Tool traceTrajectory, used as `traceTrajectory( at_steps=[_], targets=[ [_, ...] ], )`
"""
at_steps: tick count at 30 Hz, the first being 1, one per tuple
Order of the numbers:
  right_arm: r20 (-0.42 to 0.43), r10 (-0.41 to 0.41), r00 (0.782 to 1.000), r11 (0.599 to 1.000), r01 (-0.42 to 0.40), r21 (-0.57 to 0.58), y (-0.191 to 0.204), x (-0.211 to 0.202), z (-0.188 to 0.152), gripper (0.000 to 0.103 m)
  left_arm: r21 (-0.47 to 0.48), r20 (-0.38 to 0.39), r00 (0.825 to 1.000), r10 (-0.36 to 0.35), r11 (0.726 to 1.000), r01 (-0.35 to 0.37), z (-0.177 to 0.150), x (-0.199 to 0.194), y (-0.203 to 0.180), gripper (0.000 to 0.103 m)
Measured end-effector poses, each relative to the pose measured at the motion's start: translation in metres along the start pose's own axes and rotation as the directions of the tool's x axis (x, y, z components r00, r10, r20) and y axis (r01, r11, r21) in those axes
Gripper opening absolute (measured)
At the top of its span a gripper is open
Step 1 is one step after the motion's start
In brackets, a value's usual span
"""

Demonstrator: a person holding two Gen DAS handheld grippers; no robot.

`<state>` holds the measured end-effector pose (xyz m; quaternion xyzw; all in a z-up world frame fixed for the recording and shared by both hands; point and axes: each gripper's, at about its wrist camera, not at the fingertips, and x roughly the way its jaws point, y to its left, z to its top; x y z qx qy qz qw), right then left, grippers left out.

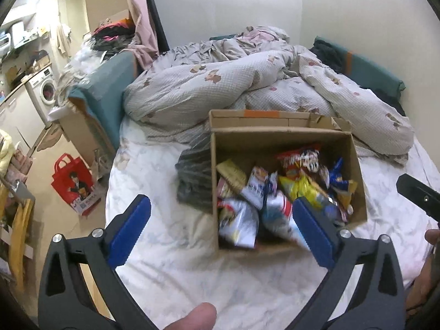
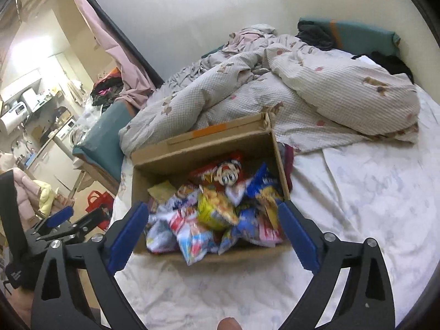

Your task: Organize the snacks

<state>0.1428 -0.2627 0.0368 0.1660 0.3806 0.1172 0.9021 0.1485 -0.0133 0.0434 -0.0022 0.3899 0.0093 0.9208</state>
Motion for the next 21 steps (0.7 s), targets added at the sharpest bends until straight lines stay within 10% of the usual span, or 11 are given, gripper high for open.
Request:
traceTrajectory(
  at_steps=[21],
  targets=[
    [0.007,-0.177,0.984,0.975,0.177,-0.134,0.032,-0.024,-0.082,0.103,-0.029,0.004,1.0,0.005,1.0,-0.005,-0.079,-0.037,0.018,0.102]
  ],
)
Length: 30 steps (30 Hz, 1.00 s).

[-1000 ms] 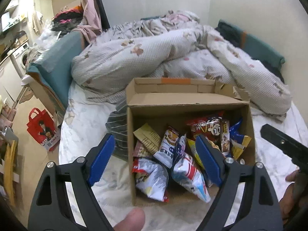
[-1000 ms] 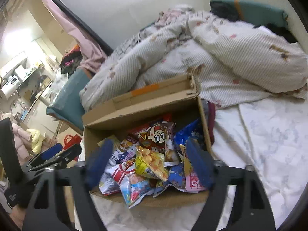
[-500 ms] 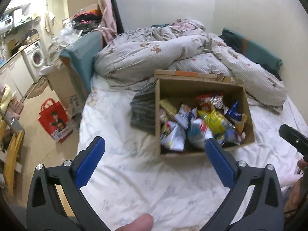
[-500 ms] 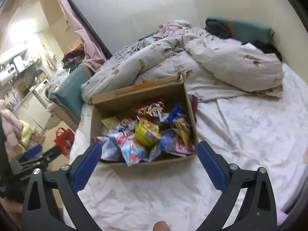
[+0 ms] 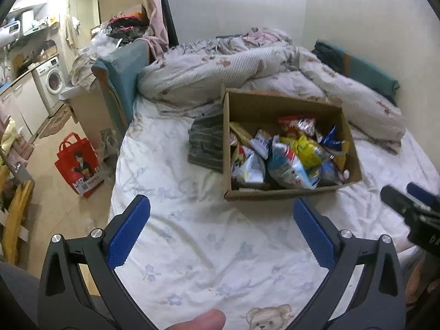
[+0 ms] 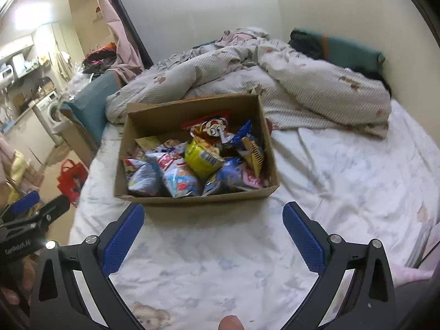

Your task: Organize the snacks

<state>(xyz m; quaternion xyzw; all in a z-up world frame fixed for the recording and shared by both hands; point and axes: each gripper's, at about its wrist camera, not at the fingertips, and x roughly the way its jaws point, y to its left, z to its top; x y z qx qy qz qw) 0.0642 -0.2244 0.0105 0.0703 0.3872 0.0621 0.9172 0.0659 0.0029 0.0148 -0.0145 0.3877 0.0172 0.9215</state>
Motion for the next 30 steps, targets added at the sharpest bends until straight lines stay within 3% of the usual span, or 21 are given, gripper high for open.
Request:
traceTrajectory(
  at_steps=[30],
  targets=[
    [-0.022,-0.028,0.999,0.999,0.028,-0.018,0.006,0.014,-0.003,0.103,-0.009,-0.018,0.999,-0.039,0.999,0.039,-0.002,0.005,-0.006,0.103]
  ],
)
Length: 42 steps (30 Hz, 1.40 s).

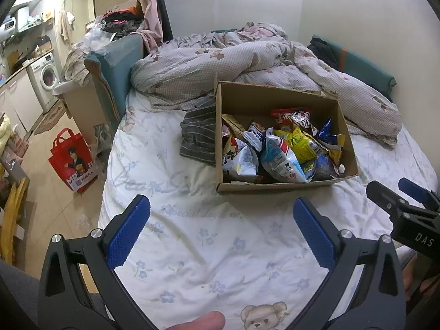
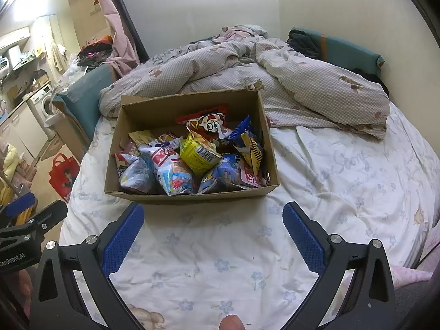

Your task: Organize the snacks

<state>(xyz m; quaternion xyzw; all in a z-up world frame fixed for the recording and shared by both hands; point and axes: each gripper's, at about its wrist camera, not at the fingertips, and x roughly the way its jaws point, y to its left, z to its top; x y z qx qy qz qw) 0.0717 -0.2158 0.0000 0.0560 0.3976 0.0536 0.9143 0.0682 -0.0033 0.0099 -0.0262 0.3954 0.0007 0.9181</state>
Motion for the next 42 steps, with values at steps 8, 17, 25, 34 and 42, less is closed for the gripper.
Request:
traceTrajectory(
  at_steps=[8,17,25,34,42],
  targets=[
    [-0.003,-0.002,1.0,1.0,0.002,-0.003,-0.0008,0.001,-0.0007,0.103,0.003,-0.002,1.0,0.0,1.0,0.0,0.0001,0.0001,0.0007,0.103],
    [-0.005,-0.016,1.0,1.0,0.016,0.0,-0.0022,0.0012,-0.0016,0.103,-0.004,0.002,1.0,0.002,1.0,-0.002,-0.0005,0.0009,0.0009,0.103],
    [-0.002,-0.02,1.0,1.0,0.02,-0.001,-0.0037,0.0009,-0.0025,0.103,-0.011,-0.002,1.0,0.003,1.0,-0.003,-0.0017,0.0015,0.0029,0.103],
    [-0.005,-0.017,1.0,1.0,0.017,0.002,-0.0034,0.0003,-0.0027,0.103,-0.007,0.0,1.0,0.002,1.0,-0.002,-0.0027,0.002,0.0022,0.103],
    [0.0,-0.013,1.0,1.0,0.013,0.003,-0.0004,-0.0019,-0.0029,0.103,-0.009,-0.001,1.0,-0.004,1.0,0.004,-0.0028,0.0039,0.0001,0.103]
  ],
)
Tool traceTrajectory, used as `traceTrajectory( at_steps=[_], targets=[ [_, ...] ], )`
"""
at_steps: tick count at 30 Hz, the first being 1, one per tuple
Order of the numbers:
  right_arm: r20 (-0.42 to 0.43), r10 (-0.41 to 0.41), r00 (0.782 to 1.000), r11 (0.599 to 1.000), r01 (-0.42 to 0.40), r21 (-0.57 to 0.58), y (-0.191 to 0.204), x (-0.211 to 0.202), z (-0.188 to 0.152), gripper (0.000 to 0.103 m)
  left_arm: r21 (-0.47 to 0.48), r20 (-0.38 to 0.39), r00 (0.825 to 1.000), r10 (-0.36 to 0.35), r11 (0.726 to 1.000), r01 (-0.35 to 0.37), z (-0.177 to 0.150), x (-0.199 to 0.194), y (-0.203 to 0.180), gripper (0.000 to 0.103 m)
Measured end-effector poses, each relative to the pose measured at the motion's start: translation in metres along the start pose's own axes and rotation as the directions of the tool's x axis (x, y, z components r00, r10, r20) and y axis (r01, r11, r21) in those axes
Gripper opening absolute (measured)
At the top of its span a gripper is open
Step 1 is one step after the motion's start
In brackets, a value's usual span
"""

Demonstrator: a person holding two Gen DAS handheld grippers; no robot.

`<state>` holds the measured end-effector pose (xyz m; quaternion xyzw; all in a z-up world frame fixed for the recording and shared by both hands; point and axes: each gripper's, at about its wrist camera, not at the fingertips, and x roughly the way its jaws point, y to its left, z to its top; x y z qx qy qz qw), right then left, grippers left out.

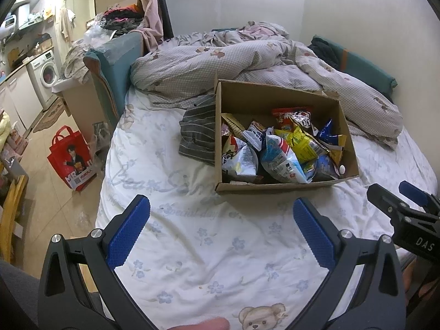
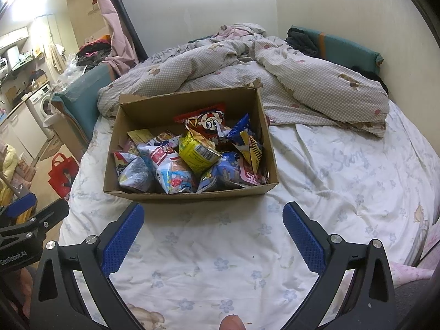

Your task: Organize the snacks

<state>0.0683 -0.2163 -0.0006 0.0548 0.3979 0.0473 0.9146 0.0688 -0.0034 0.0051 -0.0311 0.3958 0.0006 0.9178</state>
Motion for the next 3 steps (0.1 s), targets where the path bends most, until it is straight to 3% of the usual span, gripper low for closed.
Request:
traceTrajectory(
  at_steps=[3],
  targets=[
    [0.004,0.007,1.0,1.0,-0.007,0.003,0.0014,-0.0017,0.0007,0.103,0.002,-0.001,1.0,-0.002,1.0,0.002,0.0001,0.0003,0.0,0.103]
  ],
)
